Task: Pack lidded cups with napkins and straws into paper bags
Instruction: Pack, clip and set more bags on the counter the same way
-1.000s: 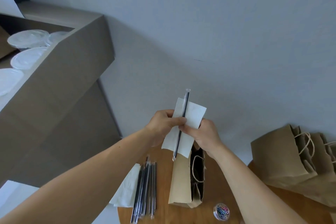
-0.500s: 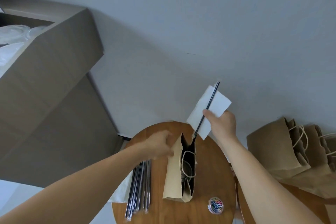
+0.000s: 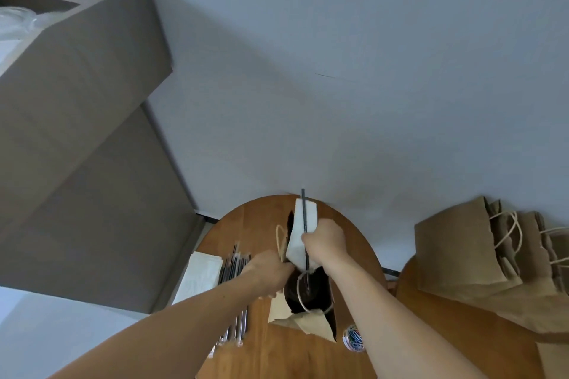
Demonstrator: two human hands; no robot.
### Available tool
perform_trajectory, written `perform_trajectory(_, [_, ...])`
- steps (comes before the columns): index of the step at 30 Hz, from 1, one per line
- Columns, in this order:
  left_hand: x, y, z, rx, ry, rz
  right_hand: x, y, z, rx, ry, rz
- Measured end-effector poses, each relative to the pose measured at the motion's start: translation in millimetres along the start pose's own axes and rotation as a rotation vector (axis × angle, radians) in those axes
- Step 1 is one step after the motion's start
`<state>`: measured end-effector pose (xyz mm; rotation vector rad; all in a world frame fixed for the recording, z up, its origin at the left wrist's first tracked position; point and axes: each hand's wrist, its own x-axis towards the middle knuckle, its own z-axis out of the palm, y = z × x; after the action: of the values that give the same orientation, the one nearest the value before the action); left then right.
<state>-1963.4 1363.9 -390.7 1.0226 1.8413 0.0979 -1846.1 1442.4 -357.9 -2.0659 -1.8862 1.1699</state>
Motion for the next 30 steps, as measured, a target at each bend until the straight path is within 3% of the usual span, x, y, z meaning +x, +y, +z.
perform_trajectory(6, [6.1, -10.5, 1.5, -0.097, 0.022, -0.014, -4.5, 20.7, -3.5, -0.301, -0.074, 0.052])
perform_trajectory(11, [1.1, -10.5, 4.7, -0.181, 0.006, -0.024, -7.9, 26.3, 37.4, -0.252, -0.185, 0.010])
perform_trajectory(15, [-11.2, -13.8, -1.2, -0.172, 0.047, 0.018, 3.3, 45.5, 61.8, -0.168, -0.254, 0.118])
perform_trajectory(23, [-25.2, -19.8, -11.3, -0.109, 0.030, 0.000, 33.6, 64.1, 84.1, -0.233, -0.217, 0.214])
perform_trajectory(27, [-22.9, -26.3, -10.9, -0.090, 0.052, -0.026, 33.6, 68.3, 85.3, -0.405, -0.183, 0.153])
perform_trajectory(30, [-21.0, -26.8, -9.0, -0.084, 0.049, -0.015, 26.7, 66.3, 85.2, -0.383, -0.173, 0.104])
